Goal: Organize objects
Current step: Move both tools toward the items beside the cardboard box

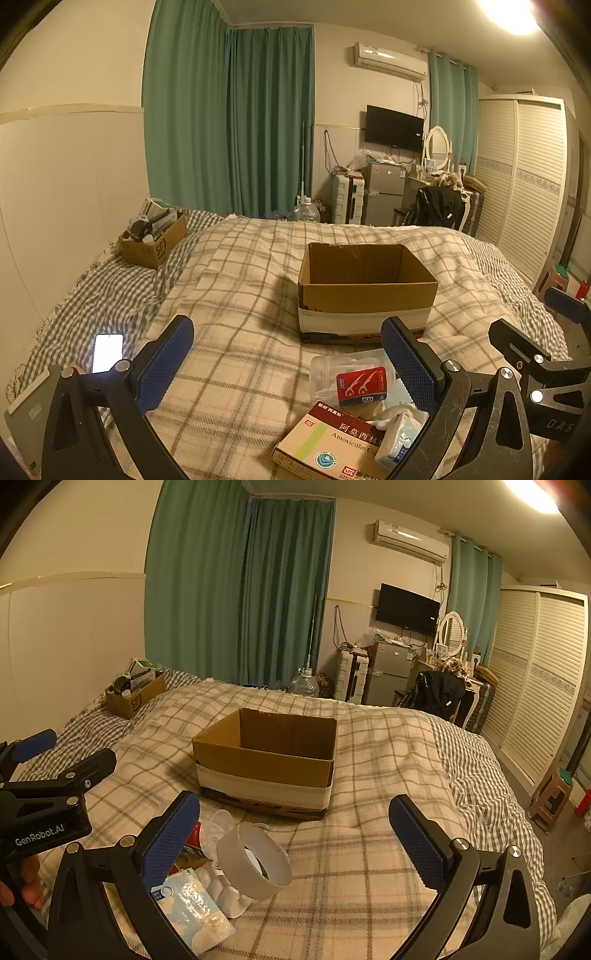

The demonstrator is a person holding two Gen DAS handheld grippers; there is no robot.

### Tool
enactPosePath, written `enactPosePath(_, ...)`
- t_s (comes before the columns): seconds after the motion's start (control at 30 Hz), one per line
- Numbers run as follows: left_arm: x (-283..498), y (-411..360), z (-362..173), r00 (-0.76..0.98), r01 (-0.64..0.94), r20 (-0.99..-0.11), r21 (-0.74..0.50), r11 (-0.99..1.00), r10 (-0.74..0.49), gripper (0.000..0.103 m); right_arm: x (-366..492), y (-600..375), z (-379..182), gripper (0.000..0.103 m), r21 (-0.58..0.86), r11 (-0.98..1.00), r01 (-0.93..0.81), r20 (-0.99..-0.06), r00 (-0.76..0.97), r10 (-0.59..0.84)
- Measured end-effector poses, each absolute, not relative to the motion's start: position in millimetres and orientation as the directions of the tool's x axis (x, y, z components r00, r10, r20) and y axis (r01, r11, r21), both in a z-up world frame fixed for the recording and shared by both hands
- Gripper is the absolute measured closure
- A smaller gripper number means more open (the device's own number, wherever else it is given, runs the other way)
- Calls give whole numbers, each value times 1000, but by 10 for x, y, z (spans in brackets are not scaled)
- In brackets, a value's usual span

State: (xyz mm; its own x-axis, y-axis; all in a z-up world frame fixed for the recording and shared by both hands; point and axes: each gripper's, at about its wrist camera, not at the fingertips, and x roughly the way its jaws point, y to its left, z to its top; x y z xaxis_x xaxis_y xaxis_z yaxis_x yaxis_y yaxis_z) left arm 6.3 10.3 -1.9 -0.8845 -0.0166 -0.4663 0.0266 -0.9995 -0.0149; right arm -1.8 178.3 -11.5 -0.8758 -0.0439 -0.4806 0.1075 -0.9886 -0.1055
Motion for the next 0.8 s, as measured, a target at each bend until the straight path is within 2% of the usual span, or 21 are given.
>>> enactPosePath(0.8, 46, 88, -36, -877, 32, -480, -12, -999, -22, 0, -49, 1741, -141, 0, -114, -985, 132, -496, -867, -58)
